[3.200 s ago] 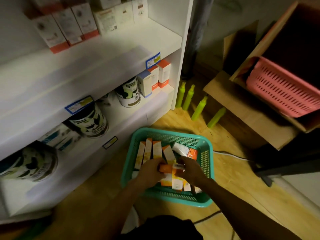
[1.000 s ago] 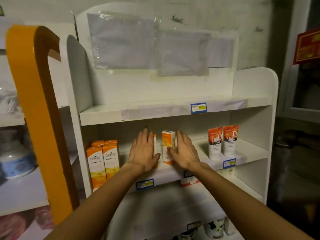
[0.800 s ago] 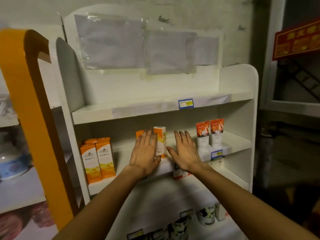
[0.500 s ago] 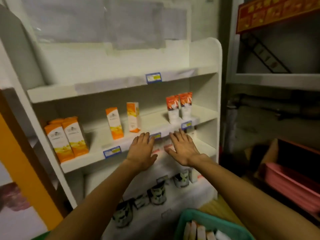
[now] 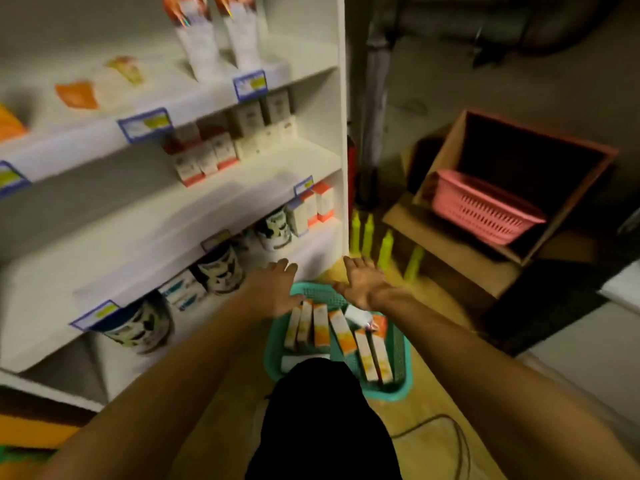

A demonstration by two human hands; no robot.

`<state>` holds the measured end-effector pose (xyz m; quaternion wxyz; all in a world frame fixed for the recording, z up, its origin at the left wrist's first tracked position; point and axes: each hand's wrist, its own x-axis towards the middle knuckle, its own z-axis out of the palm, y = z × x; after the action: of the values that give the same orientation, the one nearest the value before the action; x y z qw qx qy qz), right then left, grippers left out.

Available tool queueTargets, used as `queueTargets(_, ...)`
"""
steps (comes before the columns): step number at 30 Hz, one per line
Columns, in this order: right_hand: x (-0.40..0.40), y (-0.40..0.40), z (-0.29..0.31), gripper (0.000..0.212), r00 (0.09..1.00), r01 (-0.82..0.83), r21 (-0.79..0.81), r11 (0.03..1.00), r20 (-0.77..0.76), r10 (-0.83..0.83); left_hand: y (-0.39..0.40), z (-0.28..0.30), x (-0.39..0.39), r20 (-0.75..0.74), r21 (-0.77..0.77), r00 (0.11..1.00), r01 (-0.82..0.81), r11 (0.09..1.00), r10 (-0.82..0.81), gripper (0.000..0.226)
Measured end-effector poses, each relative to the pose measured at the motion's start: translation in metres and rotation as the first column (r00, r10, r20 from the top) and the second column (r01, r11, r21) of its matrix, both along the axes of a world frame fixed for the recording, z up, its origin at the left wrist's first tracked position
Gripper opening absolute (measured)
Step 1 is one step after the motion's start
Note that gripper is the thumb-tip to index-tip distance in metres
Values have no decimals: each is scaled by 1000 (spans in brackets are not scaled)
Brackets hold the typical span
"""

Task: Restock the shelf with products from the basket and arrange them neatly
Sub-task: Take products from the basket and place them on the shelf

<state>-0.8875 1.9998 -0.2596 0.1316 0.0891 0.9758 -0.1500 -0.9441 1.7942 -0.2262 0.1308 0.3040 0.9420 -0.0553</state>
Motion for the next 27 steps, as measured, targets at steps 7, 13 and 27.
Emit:
queueTargets(7, -3, 16, -128, 84, 968, 78, -66, 995, 246, -60, 15, -118, -19, 308, -7, 951, -7, 1000, 9, 84)
queueTargets(13, -23, 6, -201, 81, 929, 39, -63, 997, 370, -13, 16, -202, -45, 378, 15, 921, -111, 994, 97, 87)
queueTargets(27, -45, -23, -288, 69, 952, 115, 125, 985, 270, -145, 30, -312, -64, 192, -11, 975, -112, 994, 112, 89)
